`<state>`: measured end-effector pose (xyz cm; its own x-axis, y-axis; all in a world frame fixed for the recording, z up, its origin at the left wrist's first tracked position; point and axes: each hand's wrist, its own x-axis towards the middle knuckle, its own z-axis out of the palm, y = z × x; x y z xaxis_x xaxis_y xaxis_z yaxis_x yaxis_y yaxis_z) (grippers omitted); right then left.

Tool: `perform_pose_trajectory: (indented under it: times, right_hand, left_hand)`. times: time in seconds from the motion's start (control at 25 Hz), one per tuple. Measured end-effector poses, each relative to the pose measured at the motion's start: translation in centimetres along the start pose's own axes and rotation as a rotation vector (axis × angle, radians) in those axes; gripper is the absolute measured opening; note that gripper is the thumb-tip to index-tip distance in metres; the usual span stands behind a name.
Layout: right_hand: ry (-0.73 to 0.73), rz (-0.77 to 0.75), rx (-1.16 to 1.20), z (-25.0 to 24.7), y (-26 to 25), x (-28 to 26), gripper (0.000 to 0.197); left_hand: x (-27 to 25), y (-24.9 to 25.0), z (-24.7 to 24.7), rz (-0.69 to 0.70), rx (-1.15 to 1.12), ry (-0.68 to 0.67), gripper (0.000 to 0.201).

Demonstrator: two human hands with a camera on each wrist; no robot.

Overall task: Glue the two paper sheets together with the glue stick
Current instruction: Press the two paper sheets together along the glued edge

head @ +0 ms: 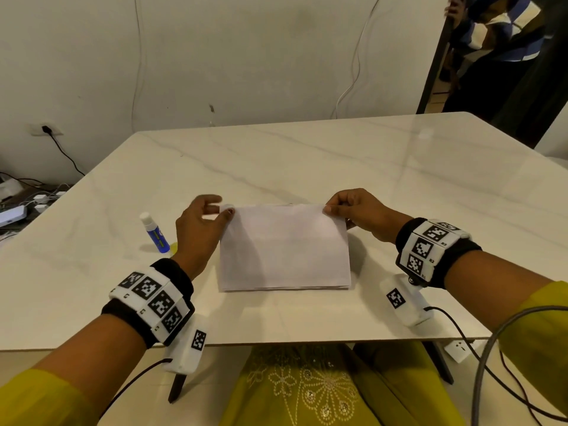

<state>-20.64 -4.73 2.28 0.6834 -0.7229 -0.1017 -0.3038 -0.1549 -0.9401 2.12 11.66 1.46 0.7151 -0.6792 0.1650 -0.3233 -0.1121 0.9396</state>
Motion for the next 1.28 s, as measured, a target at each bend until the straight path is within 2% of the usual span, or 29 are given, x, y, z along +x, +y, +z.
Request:
perform_pose_trajectory:
  times: [0.08,0.12,0.2,0.24,0.32,0.36,0.4,0.48,0.56,0.64,0.72,0.76,0.84,0.92,1.08,1.16,1.28]
  right_hand:
    - [0.198,-0.076,-0.028,-0.3,-1.1,0.1,0.019]
    - [0.331,-0.127,-0.039,-0.5,-1.7,0.2,0.023]
    - [0.536,-0.23,-0.064,-0.3,-3.0,0.2,0.025]
    - [0.565,-0.265,-0.074,0.2,-3.7,0.1,0.024]
    - [0.505,-0.311,-0.066,2.4,-4.7,-0.6,0.021]
    - [0.451,-0.319,-0.061,3.6,-5.1,-1.2,0.022]
    - [0.398,-0.322,-0.069,4.6,-5.4,-1.7,0.023]
    - [0.316,-0.322,-0.093,5.8,-5.7,-2.2,0.023]
    - [0.288,-0.35,-0.071,6.0,-5.8,-2.5,0.036]
    - [0.387,-0.397,-0.144,5.2,-5.5,-1.9,0.042]
    - [0.482,-0.409,-0.293,4.0,-5.1,-1.2,0.035]
    - [0.475,-0.389,-0.336,3.3,-5.1,-0.8,0.031]
    - [0.346,-0.33,-0.277,1.9,-5.2,-0.1,0.023]
    - [0.13,-0.217,-0.259,0.8,-5.2,0.3,0.021]
    - [-0.246,0.048,-0.395,0.1,-3.4,0.5,0.015]
    - [-0.329,0.113,-0.408,0.5,-2.1,0.3,0.018]
    - [-0.321,0.054,-0.457,0.9,-1.0,0.4,0.014]
  left_hand:
    - [-0.1,0.6,0.6,0.21,0.168,0.142,0.052]
    - [-0.3,1.3,1.0,0.305,0.197,0.188,0.059]
    - [-0.9,2.7,2.1,0.428,0.172,0.146,0.06]
    - [-1.4,3.4,2.8,0.435,0.133,0.038,0.059]
    - [-2.4,4.8,4.3,0.37,0.101,-0.253,0.061]
    - [-2.9,5.3,5.0,0.34,0.103,-0.36,0.06]
    - [-3.2,5.5,5.5,0.327,0.088,-0.408,0.056]
    - [-3.4,5.5,5.9,0.325,0.003,-0.386,0.036]
    - [-2.9,5.1,5.5,0.278,-0.117,-0.365,0.019]
    - [-2.5,4.7,4.8,0.166,-0.312,-0.45,0.019]
    - [-2.2,4.5,4.2,0.015,-0.519,-0.534,0.021]
    - [-2.0,4.5,3.9,-0.043,-0.589,-0.54,0.022]
    - [-1.4,4.1,3.3,-0.121,-0.66,-0.541,0.023]
    - [-0.8,3.2,2.7,-0.182,-0.634,-0.546,0.024]
    - [-0.5,0.9,2.2,-0.261,-0.341,-0.493,0.02]
    - [-0.6,0.3,2.1,-0.235,-0.169,-0.452,0.016]
    - [-0.6,0.4,1.7,-0.17,-0.039,-0.458,0.015]
